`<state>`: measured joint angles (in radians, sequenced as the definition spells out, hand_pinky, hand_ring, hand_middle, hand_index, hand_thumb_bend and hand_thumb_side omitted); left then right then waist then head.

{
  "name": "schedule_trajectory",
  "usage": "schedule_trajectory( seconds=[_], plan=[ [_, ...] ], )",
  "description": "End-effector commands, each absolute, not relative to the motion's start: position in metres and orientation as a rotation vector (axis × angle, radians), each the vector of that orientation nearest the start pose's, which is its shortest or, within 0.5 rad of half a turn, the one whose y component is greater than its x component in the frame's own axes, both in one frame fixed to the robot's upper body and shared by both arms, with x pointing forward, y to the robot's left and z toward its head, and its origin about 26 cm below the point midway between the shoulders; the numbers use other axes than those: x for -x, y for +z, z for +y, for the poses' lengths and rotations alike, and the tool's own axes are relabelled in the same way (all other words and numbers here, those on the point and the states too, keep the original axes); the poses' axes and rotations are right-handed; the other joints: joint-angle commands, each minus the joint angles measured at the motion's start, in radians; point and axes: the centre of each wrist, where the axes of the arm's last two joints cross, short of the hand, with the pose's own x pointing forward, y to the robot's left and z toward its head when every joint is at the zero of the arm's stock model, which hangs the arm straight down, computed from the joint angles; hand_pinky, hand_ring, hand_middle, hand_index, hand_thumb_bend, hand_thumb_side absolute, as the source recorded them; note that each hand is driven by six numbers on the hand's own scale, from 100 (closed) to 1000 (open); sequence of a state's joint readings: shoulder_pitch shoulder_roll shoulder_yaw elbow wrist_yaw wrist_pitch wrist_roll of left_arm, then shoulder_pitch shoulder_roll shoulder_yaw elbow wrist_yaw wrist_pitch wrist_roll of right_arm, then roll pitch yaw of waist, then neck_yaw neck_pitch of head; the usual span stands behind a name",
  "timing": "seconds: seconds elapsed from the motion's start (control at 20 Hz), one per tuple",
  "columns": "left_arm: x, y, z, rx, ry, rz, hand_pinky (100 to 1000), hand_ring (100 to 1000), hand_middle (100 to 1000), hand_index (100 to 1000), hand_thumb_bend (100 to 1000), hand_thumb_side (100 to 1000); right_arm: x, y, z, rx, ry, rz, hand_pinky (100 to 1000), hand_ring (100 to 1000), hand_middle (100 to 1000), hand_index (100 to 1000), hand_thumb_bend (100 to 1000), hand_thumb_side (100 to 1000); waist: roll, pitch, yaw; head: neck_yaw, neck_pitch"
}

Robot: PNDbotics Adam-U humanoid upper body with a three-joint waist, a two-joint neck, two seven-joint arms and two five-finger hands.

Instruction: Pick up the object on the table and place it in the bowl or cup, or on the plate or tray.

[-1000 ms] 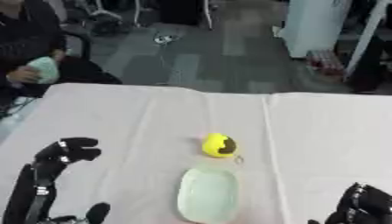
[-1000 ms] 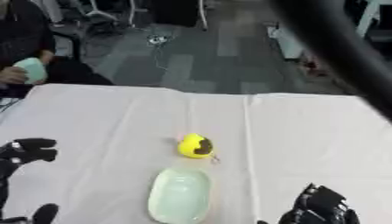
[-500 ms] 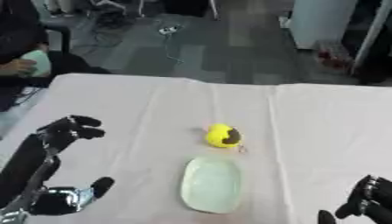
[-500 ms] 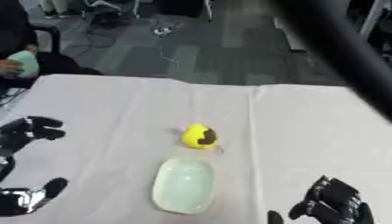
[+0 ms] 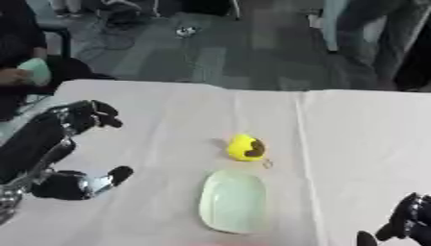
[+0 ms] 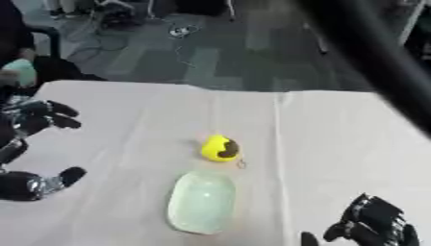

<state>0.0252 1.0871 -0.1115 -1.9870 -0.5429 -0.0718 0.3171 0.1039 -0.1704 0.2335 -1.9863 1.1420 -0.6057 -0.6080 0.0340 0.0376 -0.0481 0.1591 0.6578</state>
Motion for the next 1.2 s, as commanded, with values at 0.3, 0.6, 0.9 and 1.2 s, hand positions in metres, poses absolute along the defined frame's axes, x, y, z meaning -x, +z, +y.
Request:
schedule_trajectory(
  seconds=[0.3,0.6,0.9,1.2],
  plan=[
    [-0.267,0.233,0.355,-1.297,-1.468,-1.765,614,632,697,719,401,912,-0.241,0.084,-0.216,-0.553,-0.411,3.029,316,306,231,359,284,569,0.008,0.008,-0.022,0.034,-0.025],
    [-0.272,0.246,0.348,-1.316,-1.498,-1.738,621,641,698,718,394,916,-0.243,0.087,-0.213,-0.528,-0.402,3.023,316,306,232,360,284,569,0.01,0.019,-0.036,0.046,-0.033],
    [-0.272,0.25,0.346,-1.332,-1.585,-1.657,636,664,699,715,386,922,-0.247,0.091,-0.216,-0.516,-0.386,3.017,317,306,236,367,290,570,0.015,0.026,-0.052,0.069,-0.024],
    [-0.273,0.258,0.346,-1.368,-1.678,-1.587,650,686,700,712,380,927,-0.252,0.098,-0.217,-0.494,-0.349,3.01,314,307,240,372,289,576,0.019,0.043,-0.074,0.084,-0.028]
  ],
)
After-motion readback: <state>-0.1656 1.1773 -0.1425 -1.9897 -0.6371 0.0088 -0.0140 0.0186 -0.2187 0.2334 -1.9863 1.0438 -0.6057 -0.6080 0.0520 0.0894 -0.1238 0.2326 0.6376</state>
